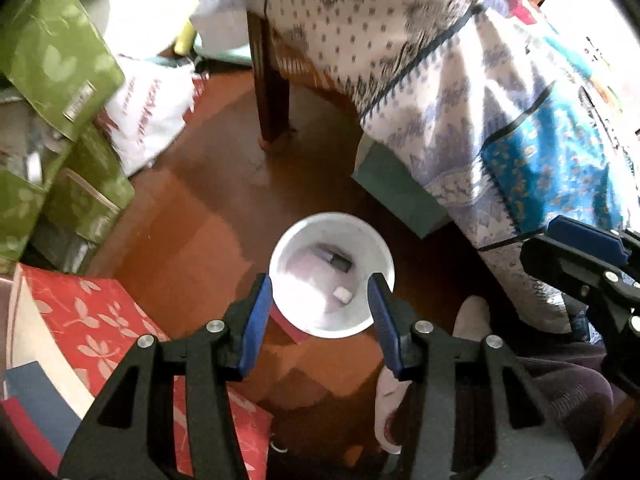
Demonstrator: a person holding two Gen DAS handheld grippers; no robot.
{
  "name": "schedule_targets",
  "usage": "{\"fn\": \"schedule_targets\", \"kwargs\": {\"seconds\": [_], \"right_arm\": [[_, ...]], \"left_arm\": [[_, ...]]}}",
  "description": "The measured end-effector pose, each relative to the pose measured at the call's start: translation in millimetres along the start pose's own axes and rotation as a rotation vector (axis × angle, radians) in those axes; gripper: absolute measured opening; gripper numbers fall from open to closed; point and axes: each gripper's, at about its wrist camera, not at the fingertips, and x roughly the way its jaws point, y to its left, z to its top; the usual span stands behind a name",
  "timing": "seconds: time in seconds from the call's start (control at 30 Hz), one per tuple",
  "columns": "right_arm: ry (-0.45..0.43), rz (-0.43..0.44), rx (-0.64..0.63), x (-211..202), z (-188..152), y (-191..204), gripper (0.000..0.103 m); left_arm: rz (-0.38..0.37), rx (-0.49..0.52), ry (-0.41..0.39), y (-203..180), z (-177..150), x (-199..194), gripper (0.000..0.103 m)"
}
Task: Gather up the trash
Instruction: 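Move both open tools back over the quilt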
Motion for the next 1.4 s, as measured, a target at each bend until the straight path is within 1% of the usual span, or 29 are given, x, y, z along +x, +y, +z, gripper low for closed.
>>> {"fn": "schedule_targets", "kwargs": {"seconds": [0.13,0.27,0.5,0.7,0.8,0.9,0.97,1.03,1.1,1.13,1.17,1.2,1.23,1.27,1.3,1.33,1.4], "right_arm": [[-0.068,0.006,0.002,-28,-5,4,0.038],[-0.159,0.01,0.014,-62,-14,4,0.038],[-0.397,-0.026,0.041,-141,-32,-4,0.038],[-0.603,-0.081,0.024,-212,-60,-9,0.038],[-0.708,-0.105,0.028,-246,-78,-15,0.038],[-0.81,-0.154,0.048,-275,-96,-23,0.038],[-0.862,-0.188,0.06,-291,-106,-30,0.038],[-0.889,-0.213,0.08,-303,-113,-41,0.038],[-0.902,-0.227,0.097,-314,-119,-49,0.038],[-0.906,-0.235,0.105,-319,-122,-56,0.038],[-0.91,-0.247,0.114,-322,-125,-61,0.038],[-0.913,-0.266,0.126,-326,-128,-68,0.038],[-0.914,-0.281,0.133,-329,-131,-73,0.038],[-0.909,-0.294,0.14,-331,-133,-82,0.039],[-0.904,-0.313,0.15,-333,-136,-90,0.051],[-0.905,-0.337,0.16,-335,-141,-95,0.071],[-0.933,-0.399,0.189,-339,-149,-109,0.087]], "left_arm": [[-0.011,-0.003,-0.074,0,-4,-36,0.049],[-0.028,-0.001,-0.175,-6,-9,-82,0.049],[-0.059,0.042,-0.395,-34,-21,-173,0.049],[-0.093,0.091,-0.55,-66,-28,-234,0.049],[-0.123,0.126,-0.599,-85,-30,-257,0.049],[-0.162,0.159,-0.633,-105,-32,-273,0.049],[-0.187,0.178,-0.658,-119,-34,-283,0.049],[-0.199,0.215,-0.684,-137,-36,-293,0.049],[-0.209,0.248,-0.699,-155,-36,-299,0.059],[-0.214,0.261,-0.708,-163,-36,-301,0.061],[-0.217,0.273,-0.717,-171,-35,-303,0.066],[-0.22,0.282,-0.721,-178,-35,-304,0.074],[-0.226,0.293,-0.72,-187,-34,-304,0.079],[-0.238,0.301,-0.717,-195,-32,-304,0.087],[-0.25,0.308,-0.718,-202,-30,-304,0.09],[-0.253,0.314,-0.721,-206,-30,-303,0.09],[-0.253,0.345,-0.722,-225,-26,-298,0.091]]}}
